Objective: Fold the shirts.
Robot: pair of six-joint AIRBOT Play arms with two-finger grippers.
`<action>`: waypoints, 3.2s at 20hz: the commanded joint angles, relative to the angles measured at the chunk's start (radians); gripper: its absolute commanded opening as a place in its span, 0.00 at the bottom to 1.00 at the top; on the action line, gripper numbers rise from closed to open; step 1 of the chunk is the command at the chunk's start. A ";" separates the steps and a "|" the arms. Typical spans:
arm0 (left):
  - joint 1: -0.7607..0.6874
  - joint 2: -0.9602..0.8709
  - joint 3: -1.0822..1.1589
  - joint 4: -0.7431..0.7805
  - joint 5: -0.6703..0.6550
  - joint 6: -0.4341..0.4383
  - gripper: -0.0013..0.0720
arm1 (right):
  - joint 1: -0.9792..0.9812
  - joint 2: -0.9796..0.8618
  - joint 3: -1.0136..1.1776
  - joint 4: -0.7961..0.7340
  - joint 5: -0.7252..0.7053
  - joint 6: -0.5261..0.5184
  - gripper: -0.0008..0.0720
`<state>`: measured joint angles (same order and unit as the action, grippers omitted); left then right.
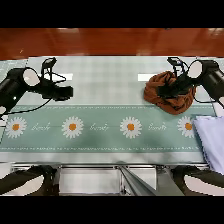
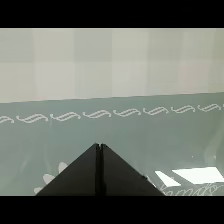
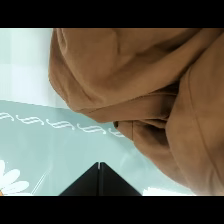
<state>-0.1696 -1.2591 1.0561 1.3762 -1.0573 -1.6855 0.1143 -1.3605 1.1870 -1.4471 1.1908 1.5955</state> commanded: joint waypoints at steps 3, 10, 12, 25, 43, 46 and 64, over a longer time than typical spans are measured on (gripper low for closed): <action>0.001 -0.001 0.001 0.000 0.000 0.000 0.05 | 0.000 0.000 0.000 0.000 0.000 0.000 0.07; 0.001 -0.001 0.001 0.000 0.000 0.000 0.05 | 0.000 0.000 0.000 0.000 0.000 0.000 0.07; 0.001 -0.001 0.001 0.000 0.000 0.000 0.05 | 0.000 0.000 0.000 0.000 0.000 0.000 0.07; 0.034 0.004 0.000 0.072 -0.075 0.002 0.71 | -0.080 0.000 0.134 -0.289 -0.170 0.030 0.58; -0.099 0.377 -0.367 0.000 0.128 -0.056 0.71 | -0.318 -0.344 0.095 0.181 -0.159 -0.031 0.06; -0.082 0.379 -0.364 0.023 0.145 -0.056 0.71 | -0.318 -0.280 0.169 0.188 -0.097 -0.089 0.07; 0.201 0.631 -0.330 -0.132 -0.036 -0.003 0.71 | -0.318 0.251 0.951 0.421 -0.053 -0.180 0.07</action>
<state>0.0597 -0.6506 0.7490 1.3190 -1.0962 -1.7111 -0.2031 -1.1423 2.0655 -1.1160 1.1522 1.4284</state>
